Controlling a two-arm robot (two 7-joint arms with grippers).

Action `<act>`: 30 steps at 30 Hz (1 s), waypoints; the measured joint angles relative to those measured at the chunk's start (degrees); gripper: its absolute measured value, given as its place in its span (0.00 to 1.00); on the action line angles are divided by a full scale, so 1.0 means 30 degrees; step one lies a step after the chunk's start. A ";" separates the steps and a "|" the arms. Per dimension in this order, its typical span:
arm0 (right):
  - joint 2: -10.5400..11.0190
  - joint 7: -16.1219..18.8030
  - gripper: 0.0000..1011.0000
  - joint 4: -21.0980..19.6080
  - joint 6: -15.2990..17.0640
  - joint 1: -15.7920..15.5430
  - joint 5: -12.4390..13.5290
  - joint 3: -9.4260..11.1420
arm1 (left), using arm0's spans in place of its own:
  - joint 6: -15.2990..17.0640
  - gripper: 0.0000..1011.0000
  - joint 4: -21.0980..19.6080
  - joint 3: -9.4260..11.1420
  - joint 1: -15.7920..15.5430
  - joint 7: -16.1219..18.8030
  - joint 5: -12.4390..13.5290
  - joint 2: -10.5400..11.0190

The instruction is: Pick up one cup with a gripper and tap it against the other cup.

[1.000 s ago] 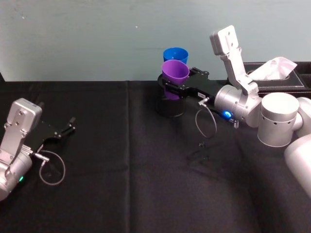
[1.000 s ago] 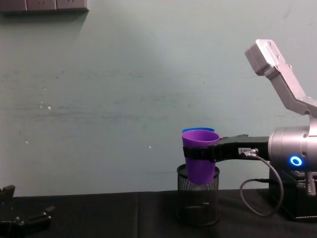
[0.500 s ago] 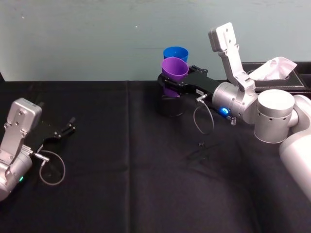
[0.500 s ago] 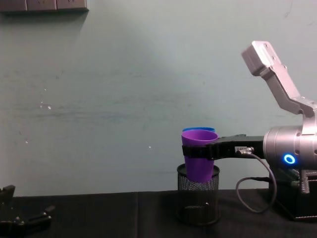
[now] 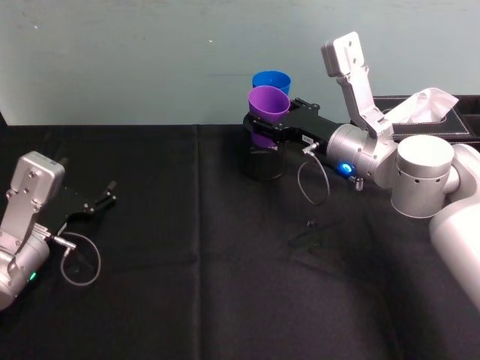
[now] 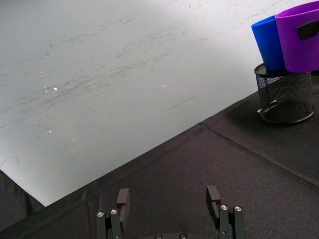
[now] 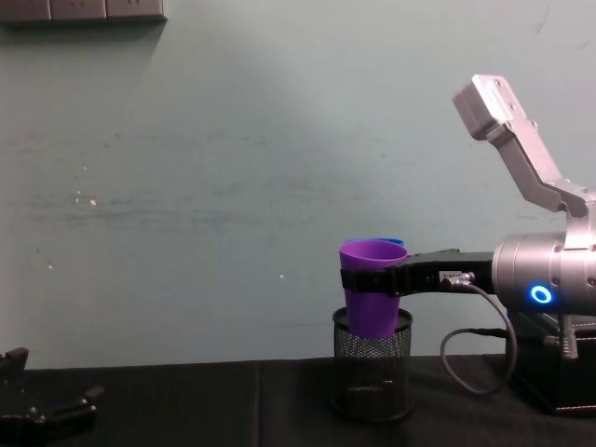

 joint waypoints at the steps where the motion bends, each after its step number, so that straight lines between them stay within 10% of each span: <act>1: 0.0000 0.0001 0.72 -0.0001 -0.0002 -0.0001 0.0000 -0.0001 | 0.0001 0.99 0.0000 0.0001 0.0002 0.0001 0.0000 0.0000; 30: 0.0001 -0.0014 0.72 -0.0011 -0.0007 -0.0019 0.0021 -0.0036 | 0.0000 0.99 0.0000 0.0001 0.0002 0.0000 -0.0001 0.0000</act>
